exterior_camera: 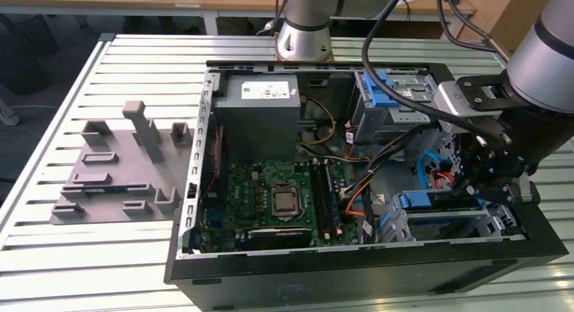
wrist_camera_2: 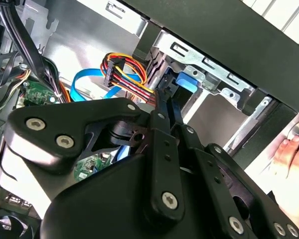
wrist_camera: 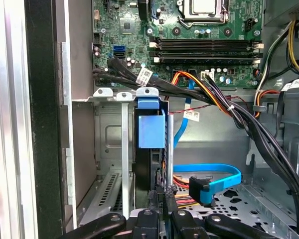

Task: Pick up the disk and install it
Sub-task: 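Insert the first disk wire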

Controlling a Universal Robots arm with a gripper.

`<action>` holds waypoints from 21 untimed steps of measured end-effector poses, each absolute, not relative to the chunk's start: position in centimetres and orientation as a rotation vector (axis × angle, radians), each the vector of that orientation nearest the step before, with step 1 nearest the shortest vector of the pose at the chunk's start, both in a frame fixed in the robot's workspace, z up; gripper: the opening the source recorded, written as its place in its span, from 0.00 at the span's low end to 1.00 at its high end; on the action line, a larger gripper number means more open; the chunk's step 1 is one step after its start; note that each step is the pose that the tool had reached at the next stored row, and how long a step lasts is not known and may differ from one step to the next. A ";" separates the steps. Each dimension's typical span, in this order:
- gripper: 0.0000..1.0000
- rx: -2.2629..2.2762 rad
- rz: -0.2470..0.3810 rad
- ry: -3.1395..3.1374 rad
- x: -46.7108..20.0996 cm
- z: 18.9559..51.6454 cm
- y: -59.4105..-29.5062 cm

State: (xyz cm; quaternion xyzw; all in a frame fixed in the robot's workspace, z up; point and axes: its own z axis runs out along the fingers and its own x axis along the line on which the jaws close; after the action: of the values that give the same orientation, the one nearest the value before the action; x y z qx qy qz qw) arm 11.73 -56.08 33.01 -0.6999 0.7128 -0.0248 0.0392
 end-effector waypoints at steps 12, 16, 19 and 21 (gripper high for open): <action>0.24 -2.145 -0.075 2.185 11.7 33.0 -56.1; 0.24 -2.145 -0.074 2.184 11.7 33.5 -56.1; 0.24 -2.145 -0.073 2.185 11.7 34.0 -56.1; 0.16 -2.145 -0.073 2.185 11.7 34.1 -56.1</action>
State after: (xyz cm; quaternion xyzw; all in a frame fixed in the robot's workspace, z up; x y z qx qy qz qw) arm 11.73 -56.08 34.11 -0.6999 0.7128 -0.0238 0.0393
